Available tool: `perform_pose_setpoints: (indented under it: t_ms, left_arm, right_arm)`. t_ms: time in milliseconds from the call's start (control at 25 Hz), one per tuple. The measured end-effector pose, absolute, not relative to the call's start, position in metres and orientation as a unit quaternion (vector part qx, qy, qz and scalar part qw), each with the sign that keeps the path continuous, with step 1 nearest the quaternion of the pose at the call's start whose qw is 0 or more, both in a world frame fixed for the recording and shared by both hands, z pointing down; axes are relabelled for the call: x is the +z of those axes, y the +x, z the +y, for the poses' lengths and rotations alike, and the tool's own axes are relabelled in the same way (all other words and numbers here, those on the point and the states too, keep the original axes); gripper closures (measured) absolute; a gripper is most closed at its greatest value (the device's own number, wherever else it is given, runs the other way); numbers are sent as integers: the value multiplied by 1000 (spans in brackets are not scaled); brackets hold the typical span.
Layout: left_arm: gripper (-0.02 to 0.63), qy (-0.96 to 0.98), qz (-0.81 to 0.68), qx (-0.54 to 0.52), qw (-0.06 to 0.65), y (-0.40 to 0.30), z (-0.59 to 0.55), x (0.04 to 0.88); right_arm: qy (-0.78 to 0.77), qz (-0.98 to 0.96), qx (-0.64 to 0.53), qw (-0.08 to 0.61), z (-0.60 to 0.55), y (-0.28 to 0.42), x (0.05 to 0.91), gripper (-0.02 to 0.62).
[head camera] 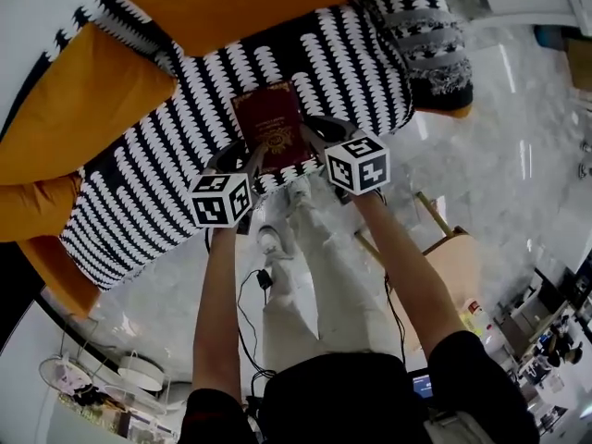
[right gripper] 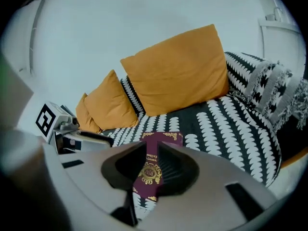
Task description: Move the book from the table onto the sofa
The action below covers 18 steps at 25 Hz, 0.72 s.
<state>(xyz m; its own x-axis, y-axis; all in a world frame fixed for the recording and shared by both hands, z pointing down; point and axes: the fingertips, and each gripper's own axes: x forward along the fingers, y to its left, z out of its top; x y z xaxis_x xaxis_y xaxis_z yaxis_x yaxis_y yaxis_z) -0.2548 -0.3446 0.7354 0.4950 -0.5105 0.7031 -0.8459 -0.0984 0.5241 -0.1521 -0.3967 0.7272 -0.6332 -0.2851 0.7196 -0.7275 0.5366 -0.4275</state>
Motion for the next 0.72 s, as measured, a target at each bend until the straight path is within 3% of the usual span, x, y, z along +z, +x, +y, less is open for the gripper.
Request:
perform_pose_setpoints:
  t_ms: [720]
  left_arm:
    - [569, 769, -480, 131, 401, -249, -325, 576]
  right_arm:
    - [307, -860, 315, 258, -356, -174, 573, 574]
